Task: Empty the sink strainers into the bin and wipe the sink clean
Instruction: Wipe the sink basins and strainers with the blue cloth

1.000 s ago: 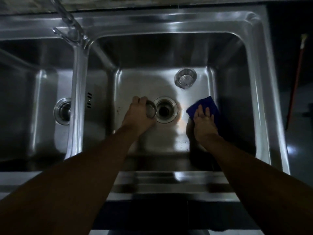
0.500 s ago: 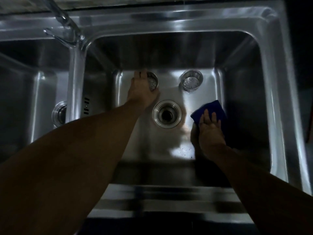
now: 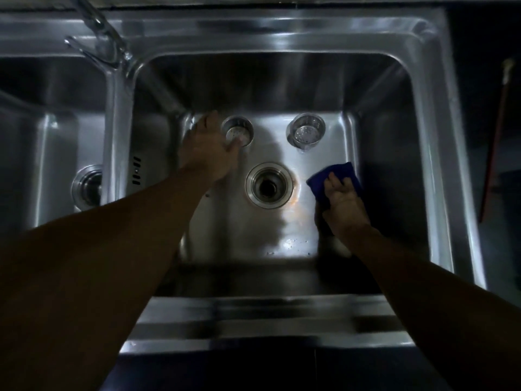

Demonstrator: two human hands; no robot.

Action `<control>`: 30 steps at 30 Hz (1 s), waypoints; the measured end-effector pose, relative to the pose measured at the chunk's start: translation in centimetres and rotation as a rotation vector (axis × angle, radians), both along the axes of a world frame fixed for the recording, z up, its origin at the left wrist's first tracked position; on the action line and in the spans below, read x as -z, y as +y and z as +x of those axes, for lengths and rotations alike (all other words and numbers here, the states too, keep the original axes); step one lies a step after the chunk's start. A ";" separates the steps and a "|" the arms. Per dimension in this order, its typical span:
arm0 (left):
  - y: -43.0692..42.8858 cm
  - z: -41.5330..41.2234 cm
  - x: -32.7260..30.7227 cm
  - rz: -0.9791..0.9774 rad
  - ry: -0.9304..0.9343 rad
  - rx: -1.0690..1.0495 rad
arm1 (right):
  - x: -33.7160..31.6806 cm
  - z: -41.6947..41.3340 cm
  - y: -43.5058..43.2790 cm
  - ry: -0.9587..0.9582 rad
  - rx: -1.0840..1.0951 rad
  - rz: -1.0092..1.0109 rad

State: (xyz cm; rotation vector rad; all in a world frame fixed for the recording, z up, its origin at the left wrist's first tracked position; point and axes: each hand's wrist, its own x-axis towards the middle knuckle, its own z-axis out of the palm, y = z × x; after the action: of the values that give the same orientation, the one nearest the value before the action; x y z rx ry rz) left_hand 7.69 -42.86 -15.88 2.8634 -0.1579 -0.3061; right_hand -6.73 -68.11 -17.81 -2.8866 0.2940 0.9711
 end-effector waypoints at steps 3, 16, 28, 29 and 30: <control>3.4 -1.4 -3.4 0.130 -0.108 0.132 | 0.1 -0.5 -0.1 -0.107 0.073 0.095; 13.3 -6.5 -6.6 -0.087 -0.230 0.169 | 2.4 0.6 5.1 -0.359 0.258 0.277; 13.1 -6.0 -6.6 -0.132 -0.290 0.155 | 5.5 0.2 5.1 -0.363 -0.052 0.282; 13.1 -6.1 -6.8 -0.132 -0.285 0.150 | 5.4 -0.7 4.7 -0.372 -0.145 0.314; 13.0 -6.1 -6.9 -0.136 -0.279 0.147 | 5.3 -1.8 4.3 -0.389 -0.279 0.337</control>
State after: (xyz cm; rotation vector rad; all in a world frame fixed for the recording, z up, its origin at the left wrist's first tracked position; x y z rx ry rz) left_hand 1.55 -29.85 -8.99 2.7504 -0.4260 0.0768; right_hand -8.50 -63.85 -23.06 -2.7549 -0.2794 0.4106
